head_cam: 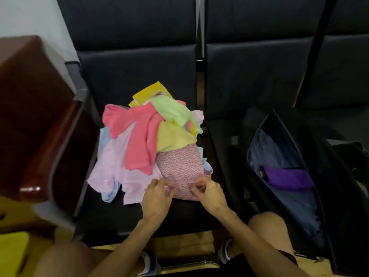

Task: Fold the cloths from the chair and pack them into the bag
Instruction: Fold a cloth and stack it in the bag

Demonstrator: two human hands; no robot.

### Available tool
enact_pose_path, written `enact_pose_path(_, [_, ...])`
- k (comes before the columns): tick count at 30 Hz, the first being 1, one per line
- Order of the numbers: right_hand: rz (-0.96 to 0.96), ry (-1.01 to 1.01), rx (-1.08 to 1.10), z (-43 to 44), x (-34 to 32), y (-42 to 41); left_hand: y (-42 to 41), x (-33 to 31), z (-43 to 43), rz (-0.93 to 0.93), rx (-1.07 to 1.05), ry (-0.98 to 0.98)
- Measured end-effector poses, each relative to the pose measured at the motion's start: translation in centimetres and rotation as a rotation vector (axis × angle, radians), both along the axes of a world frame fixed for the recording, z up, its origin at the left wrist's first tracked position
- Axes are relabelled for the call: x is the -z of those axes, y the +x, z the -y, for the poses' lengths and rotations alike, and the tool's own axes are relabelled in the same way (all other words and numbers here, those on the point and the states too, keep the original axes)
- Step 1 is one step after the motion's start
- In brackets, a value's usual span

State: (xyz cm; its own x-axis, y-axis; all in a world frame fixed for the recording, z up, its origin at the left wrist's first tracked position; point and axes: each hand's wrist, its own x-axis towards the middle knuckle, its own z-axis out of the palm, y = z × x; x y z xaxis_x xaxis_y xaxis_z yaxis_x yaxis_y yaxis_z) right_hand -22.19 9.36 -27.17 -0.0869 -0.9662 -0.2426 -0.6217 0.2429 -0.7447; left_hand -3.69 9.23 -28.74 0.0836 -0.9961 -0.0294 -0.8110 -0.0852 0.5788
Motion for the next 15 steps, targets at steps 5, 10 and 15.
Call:
enact_pose_path(5, [0.064, 0.086, -0.182, 1.5, 0.9, 6.1, 3.2, 3.1, 0.2, 0.144, -0.020, 0.059])
enact_pose_path(10, [-0.123, 0.127, -0.315, 2.6, 1.8, 9.6, 6.2, 5.2, 0.3, 0.213, 0.044, 0.060])
enact_pose_path(15, [-0.177, 0.116, -0.271, 3.2, 2.1, 10.6, 7.3, 6.1, 1.2, 0.254, 0.150, 0.040])
